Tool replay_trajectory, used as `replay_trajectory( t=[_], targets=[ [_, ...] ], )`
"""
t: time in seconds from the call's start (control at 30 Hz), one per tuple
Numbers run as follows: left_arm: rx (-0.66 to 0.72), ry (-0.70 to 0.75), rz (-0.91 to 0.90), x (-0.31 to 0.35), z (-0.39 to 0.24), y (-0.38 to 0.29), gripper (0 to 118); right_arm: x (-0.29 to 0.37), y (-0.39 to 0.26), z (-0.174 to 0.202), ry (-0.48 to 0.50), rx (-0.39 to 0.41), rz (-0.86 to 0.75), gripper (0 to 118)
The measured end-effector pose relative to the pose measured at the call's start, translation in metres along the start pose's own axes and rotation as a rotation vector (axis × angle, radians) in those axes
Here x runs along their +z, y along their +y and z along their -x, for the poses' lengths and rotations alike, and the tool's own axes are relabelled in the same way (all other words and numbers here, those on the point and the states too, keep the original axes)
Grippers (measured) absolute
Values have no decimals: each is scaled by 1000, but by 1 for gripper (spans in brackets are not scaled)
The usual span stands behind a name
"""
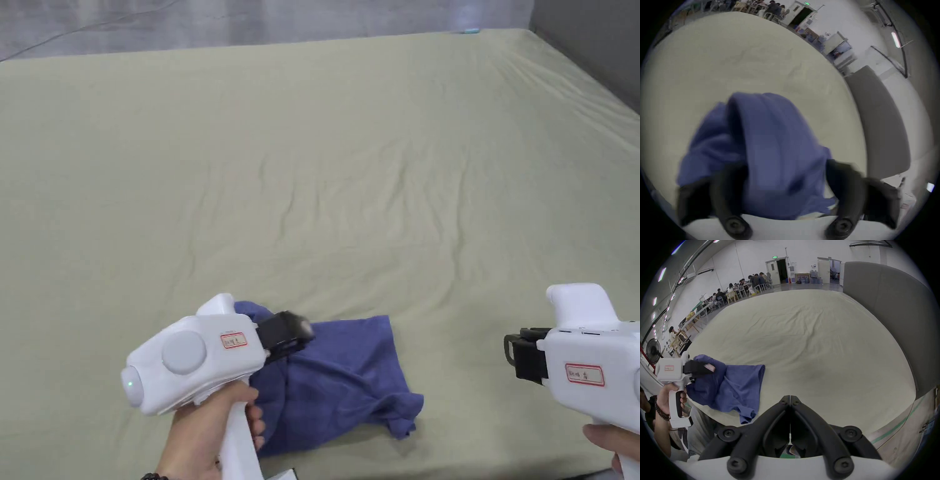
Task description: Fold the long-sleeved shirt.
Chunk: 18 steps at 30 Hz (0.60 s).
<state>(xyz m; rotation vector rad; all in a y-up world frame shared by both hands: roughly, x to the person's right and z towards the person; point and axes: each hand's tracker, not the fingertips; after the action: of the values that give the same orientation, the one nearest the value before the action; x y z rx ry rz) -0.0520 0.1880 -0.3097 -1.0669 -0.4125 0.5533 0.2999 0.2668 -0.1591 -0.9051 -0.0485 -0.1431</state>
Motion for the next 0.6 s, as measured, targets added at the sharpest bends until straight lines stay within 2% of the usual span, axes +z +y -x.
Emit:
replay_trajectory(
  t=[0.03,0.07,0.1,0.2,0.3,0.37,0.4,0.43,0.47,0.5,0.6],
  targets=[
    [-9,-47,14,-1,-14,-4,114,0,-1,-2,-3,-3,2,2],
    [-2,-86,38,-3,-24,-6,118,-1,-2,-4,-6,-5,6,2],
    [-27,-72,62,-6,-30,-5,118,-2,-3,-6,-8,-8,8,2],
    [-31,-190,66,0,-39,-2,118,-4,-5,-9,-10,-19,14,2],
    [-5,-266,-12,37,-39,7,117,-3,-6,-10,-5,-27,13,2],
    [-45,-263,-94,64,-32,13,110,-4,-6,-10,-2,-28,15,2],
    [-71,-240,-126,76,-28,14,95,-6,-6,-10,-2,-25,16,2],
    [-119,-220,-152,89,-25,13,69,-8,-6,-9,-3,-22,16,2],
    [-168,-190,-166,96,-20,10,24,-10,-6,-8,-3,-22,16,2],
    [-207,-156,-165,100,-15,7,0,-11,-6,-7,-1,-23,16,2],
    [-308,-129,-117,98,2,-10,0,-14,-5,-4,15,-28,16,2]
  ],
)
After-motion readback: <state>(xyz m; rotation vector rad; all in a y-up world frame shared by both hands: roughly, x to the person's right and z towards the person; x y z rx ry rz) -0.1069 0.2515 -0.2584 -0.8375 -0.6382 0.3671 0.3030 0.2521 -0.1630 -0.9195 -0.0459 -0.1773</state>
